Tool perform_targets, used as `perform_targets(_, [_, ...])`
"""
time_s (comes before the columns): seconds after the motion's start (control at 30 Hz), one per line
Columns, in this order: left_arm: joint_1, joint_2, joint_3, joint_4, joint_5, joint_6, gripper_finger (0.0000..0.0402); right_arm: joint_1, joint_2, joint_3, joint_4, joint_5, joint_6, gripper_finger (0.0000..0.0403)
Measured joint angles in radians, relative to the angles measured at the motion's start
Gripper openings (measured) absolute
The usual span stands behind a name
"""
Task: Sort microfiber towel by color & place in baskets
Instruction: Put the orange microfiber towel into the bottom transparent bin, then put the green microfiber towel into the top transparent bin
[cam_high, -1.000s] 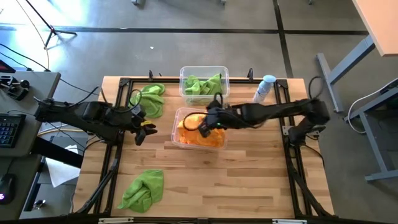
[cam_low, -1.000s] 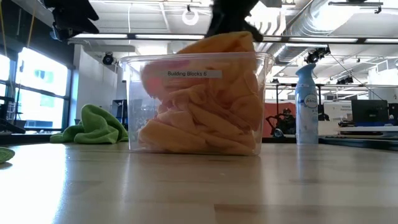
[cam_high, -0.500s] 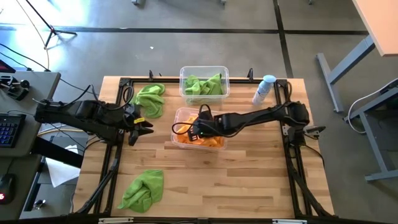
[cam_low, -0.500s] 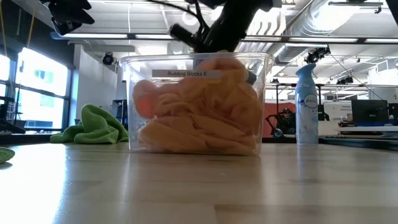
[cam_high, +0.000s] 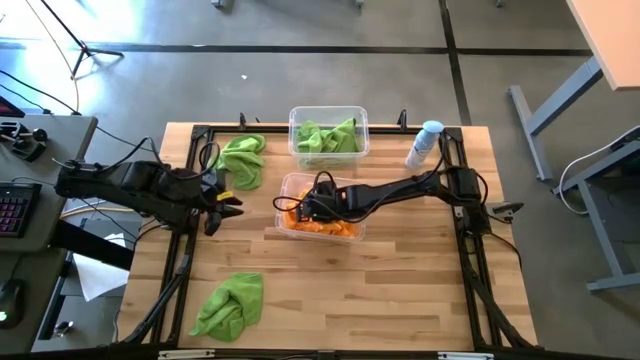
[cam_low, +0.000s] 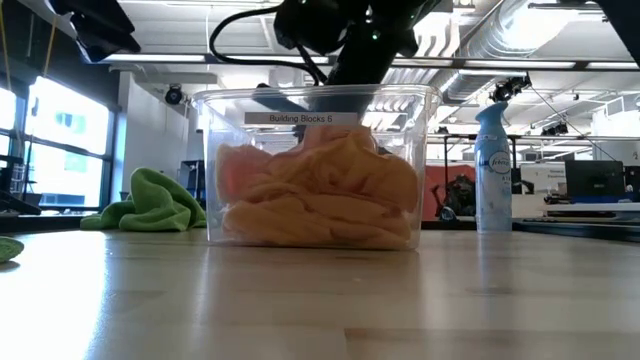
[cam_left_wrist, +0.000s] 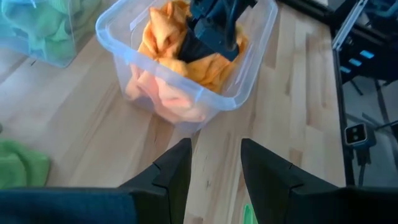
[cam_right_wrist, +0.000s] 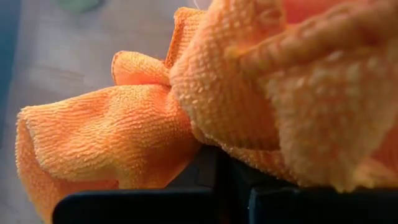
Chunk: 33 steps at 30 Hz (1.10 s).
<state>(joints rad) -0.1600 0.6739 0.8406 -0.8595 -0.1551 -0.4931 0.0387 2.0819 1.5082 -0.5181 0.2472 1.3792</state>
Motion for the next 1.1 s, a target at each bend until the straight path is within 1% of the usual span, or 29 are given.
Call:
perform_targets(0.1, [0.0,0.0,0.0,-0.022,0.0,0.0,0.0129,0.001,0.001,-0.001,0.002,0.018,0.001,0.0011])
perform_targets(0.17, [0.0,0.0,0.0,-0.026,0.0,0.0,0.0129,0.001,-0.011,-0.002,0.003,0.008,-0.001,0.0024])
perform_targets(0.23, [0.0,0.0,0.0,-0.033,0.0,0.0,0.0129,0.001,-0.029,-0.005,0.011,-0.003,-0.023,0.0042])
perform_targets(0.37, [0.0,0.0,0.0,-0.036,0.0,0.0,0.0129,0.004,-0.088,-0.008,0.001,0.024,-0.061,0.0084])
perform_targets(0.5, [0.0,0.0,0.0,-0.035,0.0,-0.003,0.0129,0.003,-0.156,-0.008,-0.012,0.03,-0.077,0.0125])
perform_targets(0.63, [0.0,0.0,0.0,-0.035,0.0,-0.01,0.0129,0.003,-0.217,-0.008,-0.025,0.033,-0.095,0.0153])
perform_targets(0.77, [0.0,0.0,0.0,-0.035,0.0,-0.019,0.0129,0.003,-0.275,-0.008,-0.033,0.038,-0.148,0.0165])
perform_targets(0.93, [0.0,0.0,0.0,-0.035,0.0,-0.019,0.0129,0.003,-0.343,-0.007,-0.05,0.04,-0.253,0.0165])
perform_targets(1.0, [0.0,0.0,0.0,-0.035,0.006,-0.019,0.0129,0.003,-0.361,-0.006,-0.067,0.038,-0.33,0.0165])
perform_targets(1.1, [0.0,0.0,0.0,-0.035,0.032,-0.019,0.0129,0.003,-0.373,-0.006,-0.104,0.029,-0.511,0.0165])
